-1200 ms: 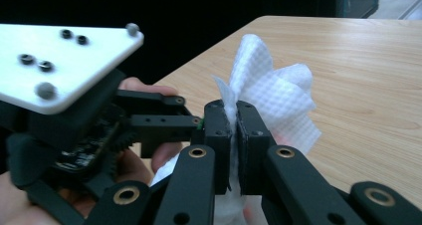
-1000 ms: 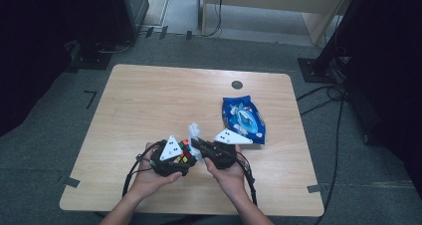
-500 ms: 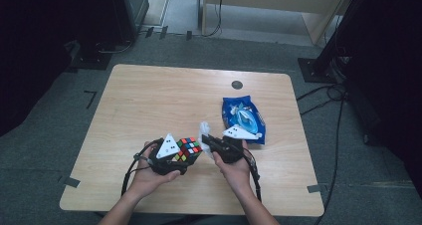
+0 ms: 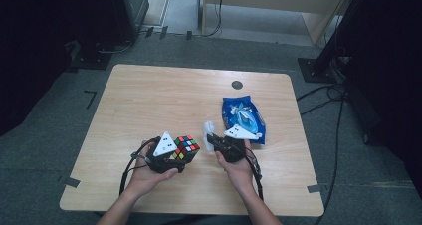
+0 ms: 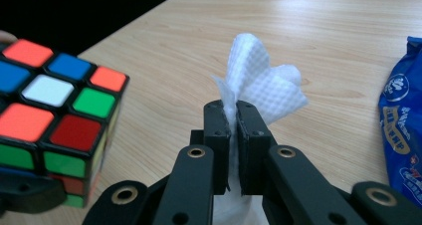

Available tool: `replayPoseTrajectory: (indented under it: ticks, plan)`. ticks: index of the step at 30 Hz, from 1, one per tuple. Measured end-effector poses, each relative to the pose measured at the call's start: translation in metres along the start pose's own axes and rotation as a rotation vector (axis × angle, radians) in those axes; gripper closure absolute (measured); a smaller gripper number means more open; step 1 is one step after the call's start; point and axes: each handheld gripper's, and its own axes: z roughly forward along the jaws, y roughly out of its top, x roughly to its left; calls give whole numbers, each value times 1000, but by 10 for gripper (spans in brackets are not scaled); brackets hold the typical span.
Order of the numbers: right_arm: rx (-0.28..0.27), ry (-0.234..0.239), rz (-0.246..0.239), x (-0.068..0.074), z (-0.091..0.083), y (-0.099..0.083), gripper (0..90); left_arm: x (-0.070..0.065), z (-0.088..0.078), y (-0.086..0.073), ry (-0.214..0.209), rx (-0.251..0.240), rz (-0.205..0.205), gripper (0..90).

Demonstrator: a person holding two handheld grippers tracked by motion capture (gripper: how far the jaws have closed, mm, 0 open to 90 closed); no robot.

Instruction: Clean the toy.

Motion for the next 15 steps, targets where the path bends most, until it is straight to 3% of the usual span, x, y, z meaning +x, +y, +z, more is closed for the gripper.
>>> replayPoseTrajectory:
  ticks: [4,10,15]
  plan:
    - [24,-35,-32,0,4,-4,854,1,-1,0,4,1,-2,339]
    - [112,-116,-50,-7,16,-16,850,2,-1,-1,6,0,-4,339]
    - [134,-124,-55,-9,20,-19,843,2,-2,0,6,-3,-6,339]
